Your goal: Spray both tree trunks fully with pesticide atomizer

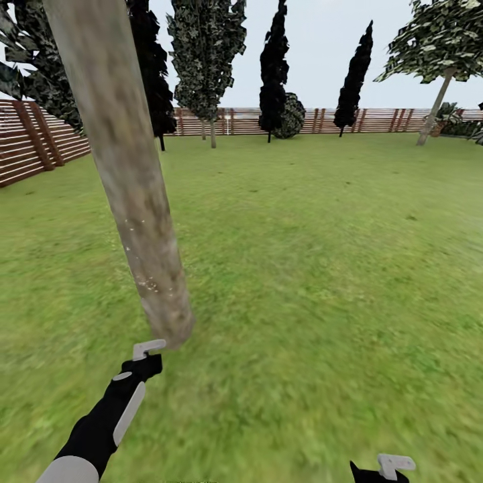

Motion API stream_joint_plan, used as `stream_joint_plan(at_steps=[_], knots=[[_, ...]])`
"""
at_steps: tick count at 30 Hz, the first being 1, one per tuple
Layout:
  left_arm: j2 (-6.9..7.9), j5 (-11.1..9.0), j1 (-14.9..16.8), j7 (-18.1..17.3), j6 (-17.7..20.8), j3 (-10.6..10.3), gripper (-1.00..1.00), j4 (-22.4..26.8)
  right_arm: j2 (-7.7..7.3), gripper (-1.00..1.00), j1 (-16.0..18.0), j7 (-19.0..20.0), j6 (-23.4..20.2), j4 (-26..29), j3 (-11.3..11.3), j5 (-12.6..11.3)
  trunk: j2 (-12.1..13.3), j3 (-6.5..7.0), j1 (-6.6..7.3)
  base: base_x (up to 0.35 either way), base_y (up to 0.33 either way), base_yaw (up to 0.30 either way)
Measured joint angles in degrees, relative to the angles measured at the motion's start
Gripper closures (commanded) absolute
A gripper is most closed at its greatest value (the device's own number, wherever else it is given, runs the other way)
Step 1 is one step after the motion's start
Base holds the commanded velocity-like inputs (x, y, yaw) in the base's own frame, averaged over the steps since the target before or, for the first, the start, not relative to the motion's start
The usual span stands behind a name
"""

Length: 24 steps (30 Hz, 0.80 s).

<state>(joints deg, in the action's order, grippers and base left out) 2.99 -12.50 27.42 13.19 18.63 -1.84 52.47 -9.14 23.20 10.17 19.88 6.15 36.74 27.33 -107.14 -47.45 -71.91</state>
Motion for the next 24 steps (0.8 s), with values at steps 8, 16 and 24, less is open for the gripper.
stream_joint_plan(at_steps=[8,16,24], knots=[[0.00,0.0,0.0,0.0,0.0,0.0,1.00,0.0,0.00,-1.00,0.0,0.0,0.0,0.0,0.0,0.0,0.0,0.00,0.00,0.000,-0.270,0.028],[0.00,0.0,0.0,0.0,0.0,0.1,1.00,0.0,0.00,-1.00,0.0,0.0,0.0,0.0,0.0,0.0,0.0,0.00,0.00,0.006,-0.270,0.189],[0.09,0.0,0.0,0.0,0.0,0.1,1.00,0.0,0.00,-1.00,0.0,0.0,0.0,0.0,0.0,0.0,0.0,0.00,0.00,0.193,-0.224,0.277]])
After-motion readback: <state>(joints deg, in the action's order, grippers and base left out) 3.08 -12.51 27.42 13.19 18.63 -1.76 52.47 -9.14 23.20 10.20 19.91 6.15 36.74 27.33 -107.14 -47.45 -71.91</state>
